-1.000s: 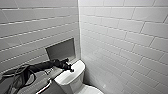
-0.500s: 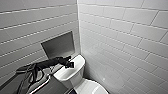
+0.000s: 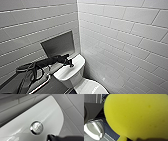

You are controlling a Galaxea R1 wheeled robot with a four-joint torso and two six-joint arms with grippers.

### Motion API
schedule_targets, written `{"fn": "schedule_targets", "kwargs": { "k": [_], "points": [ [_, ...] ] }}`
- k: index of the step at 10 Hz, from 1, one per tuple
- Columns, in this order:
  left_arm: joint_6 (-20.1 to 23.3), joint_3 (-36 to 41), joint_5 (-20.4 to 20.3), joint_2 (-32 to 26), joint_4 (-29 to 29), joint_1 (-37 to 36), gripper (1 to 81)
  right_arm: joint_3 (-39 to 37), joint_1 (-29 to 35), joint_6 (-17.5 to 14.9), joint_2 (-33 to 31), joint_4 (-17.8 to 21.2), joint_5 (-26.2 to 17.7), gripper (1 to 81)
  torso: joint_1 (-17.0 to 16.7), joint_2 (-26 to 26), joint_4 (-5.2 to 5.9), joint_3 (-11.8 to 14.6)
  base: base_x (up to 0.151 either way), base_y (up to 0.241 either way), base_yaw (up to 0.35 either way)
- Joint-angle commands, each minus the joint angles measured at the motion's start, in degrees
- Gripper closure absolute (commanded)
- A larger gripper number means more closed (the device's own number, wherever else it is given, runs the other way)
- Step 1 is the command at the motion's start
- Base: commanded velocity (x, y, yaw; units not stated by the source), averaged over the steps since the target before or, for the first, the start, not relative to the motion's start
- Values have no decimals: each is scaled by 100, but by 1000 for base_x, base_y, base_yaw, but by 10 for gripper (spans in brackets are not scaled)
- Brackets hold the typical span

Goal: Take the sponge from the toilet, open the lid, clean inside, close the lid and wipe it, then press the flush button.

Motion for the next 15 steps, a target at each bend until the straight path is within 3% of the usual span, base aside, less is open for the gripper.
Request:
{"fn": "schedule_targets", "kwargs": {
  "k": [1,2,3,4,9,11,12,15],
  "points": [
    [62,-342,14,147,197,-1126,811,140,-54,0,-151,-8,-410,811,0,0,0,0,0,0,0],
    [62,-518,-3,243,215,-1126,811,149,-45,0,-151,-8,-410,811,0,0,0,0,0,0,0],
    [62,-641,-21,349,285,-1135,811,149,-28,0,-142,-8,-410,811,0,0,0,-423,0,0,0],
    [62,-676,-47,410,338,-1161,811,158,-19,-9,-133,-8,-410,811,0,0,0,-22,0,0,0],
    [53,-1072,-364,727,689,-1258,811,141,-54,-9,-133,-25,-410,811,2,5,0,-85,0,0,0],
    [53,-1283,-364,788,839,-1170,811,167,-36,-9,-125,-25,-410,811,2,5,0,-497,0,0,0],
    [53,-1335,-364,788,865,-1144,811,167,-19,-9,-107,-34,-410,811,0,5,0,-166,0,0,0],
    [53,-1414,-364,788,979,-1135,811,167,-36,-9,-107,-52,-410,811,5,9,0,-406,0,0,0]
  ]
}}
